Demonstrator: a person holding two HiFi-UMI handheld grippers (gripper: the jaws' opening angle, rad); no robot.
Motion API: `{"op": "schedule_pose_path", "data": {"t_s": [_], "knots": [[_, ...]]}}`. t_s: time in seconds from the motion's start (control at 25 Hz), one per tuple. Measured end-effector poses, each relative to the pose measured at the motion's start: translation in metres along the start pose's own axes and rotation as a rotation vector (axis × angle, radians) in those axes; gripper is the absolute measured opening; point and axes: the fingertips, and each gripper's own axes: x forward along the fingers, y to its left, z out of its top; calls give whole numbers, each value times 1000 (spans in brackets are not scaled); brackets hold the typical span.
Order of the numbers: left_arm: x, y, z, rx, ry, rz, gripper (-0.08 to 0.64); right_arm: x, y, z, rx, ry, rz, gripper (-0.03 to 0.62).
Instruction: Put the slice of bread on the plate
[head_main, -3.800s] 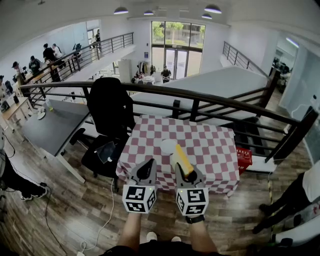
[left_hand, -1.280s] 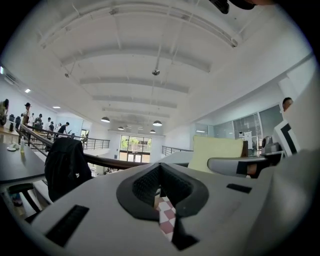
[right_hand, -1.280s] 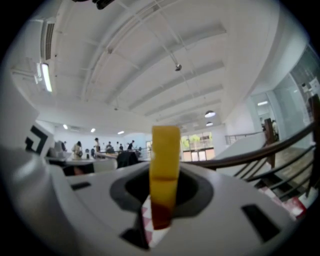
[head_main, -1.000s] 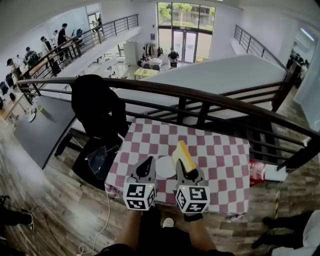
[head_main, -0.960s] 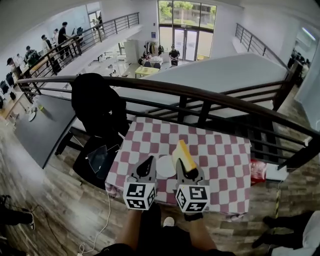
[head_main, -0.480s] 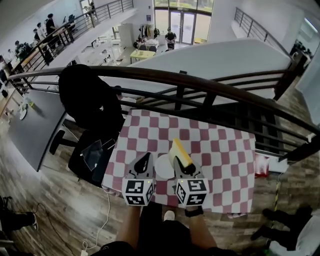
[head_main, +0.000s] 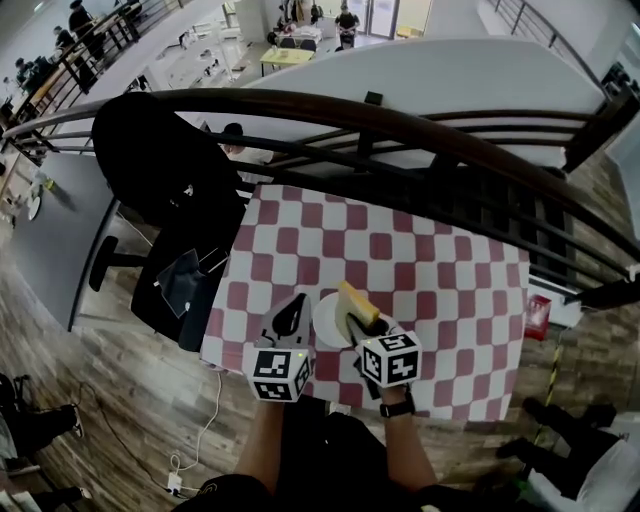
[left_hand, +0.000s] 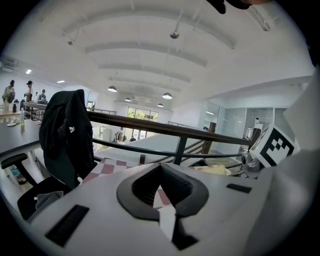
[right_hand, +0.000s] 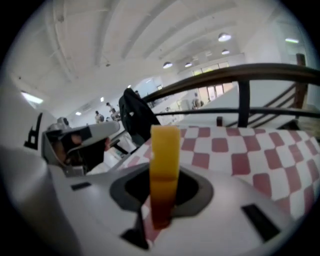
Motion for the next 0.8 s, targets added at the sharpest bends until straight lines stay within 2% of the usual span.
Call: {"op": "schedule_pose_path", "data": {"t_s": [0.12, 0.36, 0.52, 0.8], "knots": [[10, 11, -18, 14, 44, 37, 18, 20, 1, -19, 33, 85, 40, 95], [25, 32, -50, 1, 131, 44, 17, 51, 9, -45, 65, 216, 138, 95], [31, 41, -61, -26, 151, 34, 17, 69, 25, -69, 169, 326, 260, 95], [46, 53, -77, -63, 199, 18, 17, 90, 14, -85, 218, 401, 233, 95]]}}
